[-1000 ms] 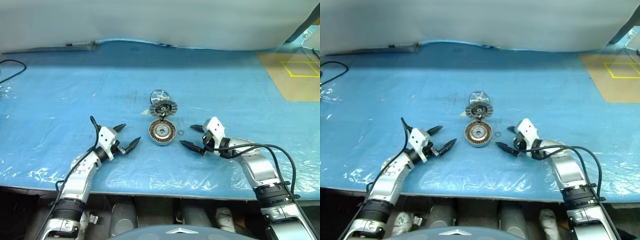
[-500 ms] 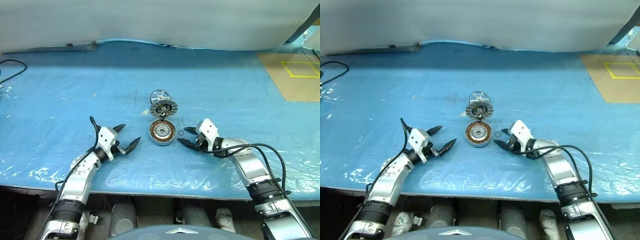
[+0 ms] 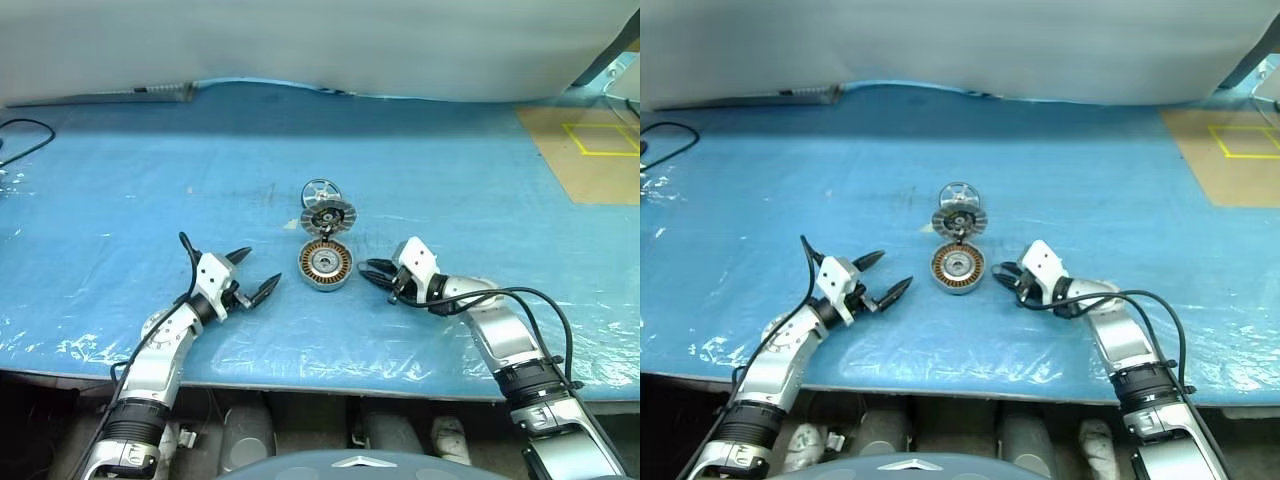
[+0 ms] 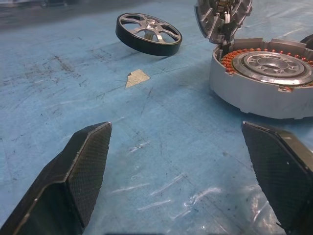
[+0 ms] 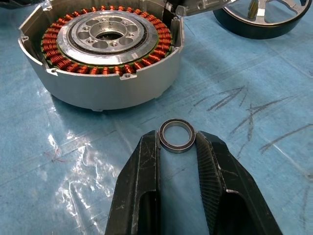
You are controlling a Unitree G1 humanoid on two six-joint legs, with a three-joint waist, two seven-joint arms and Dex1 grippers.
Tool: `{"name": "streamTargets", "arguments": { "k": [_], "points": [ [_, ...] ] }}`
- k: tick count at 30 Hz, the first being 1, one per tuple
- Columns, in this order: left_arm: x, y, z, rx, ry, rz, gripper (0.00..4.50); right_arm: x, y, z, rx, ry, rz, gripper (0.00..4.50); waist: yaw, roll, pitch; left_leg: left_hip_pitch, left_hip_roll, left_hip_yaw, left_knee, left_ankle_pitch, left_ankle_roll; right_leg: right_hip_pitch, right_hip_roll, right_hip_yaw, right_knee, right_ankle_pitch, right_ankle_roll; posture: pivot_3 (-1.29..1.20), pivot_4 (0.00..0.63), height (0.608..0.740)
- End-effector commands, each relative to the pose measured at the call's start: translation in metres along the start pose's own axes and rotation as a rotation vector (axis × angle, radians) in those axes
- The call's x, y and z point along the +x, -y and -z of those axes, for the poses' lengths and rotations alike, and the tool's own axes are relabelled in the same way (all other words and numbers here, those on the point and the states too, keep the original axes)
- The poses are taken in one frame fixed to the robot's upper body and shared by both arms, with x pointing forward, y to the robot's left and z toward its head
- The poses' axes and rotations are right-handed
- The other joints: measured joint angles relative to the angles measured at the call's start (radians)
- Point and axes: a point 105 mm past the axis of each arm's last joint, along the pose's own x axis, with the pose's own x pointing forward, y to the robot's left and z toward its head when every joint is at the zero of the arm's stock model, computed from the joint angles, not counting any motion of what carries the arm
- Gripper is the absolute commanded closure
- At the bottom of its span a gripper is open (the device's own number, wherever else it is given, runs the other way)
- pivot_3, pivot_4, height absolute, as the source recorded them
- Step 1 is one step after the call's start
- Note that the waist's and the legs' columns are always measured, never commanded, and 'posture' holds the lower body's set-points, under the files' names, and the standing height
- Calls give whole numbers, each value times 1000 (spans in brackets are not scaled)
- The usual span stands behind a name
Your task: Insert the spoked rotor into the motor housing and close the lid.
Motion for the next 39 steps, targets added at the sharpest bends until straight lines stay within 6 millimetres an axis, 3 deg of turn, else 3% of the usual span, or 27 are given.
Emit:
{"name": "streamTargets", "arguments": {
  "k": [1,8,16,25,31,39],
  "points": [
    [0,4,-6,8,17,40,0,-17,17,-5,-12,-2,53,3863,2,0,0,0,0,0,0,0,0,0,0,0,0,0,0,0,150,740],
    [0,21,-8,-3,26,173,0,-21,24,-49,-34,117,43,3863,-7,0,0,0,1,0,-1,0,0,0,0,0,0,0,0,0,150,740],
    [-5,38,-5,12,21,281,0,2,-5,-81,-38,202,-83,3863,-2,0,0,0,1,0,-1,0,0,-1,0,0,-1,0,0,0,150,740],
    [0,50,-4,51,18,320,0,33,-34,-78,-10,196,-166,3863,-2,0,0,0,1,0,-1,0,-1,-1,0,0,0,0,0,0,150,740],
    [2,53,-6,50,20,331,0,45,-37,-72,-8,176,-165,3863,-2,0,0,0,1,0,-1,2,-3,-1,0,0,0,0,0,0,150,740],
    [1,52,-6,49,19,325,0,45,-38,-65,-5,154,-176,3863,-2,0,0,0,1,0,-1,2,-4,-1,0,0,0,0,0,0,150,740]
  ]
}}
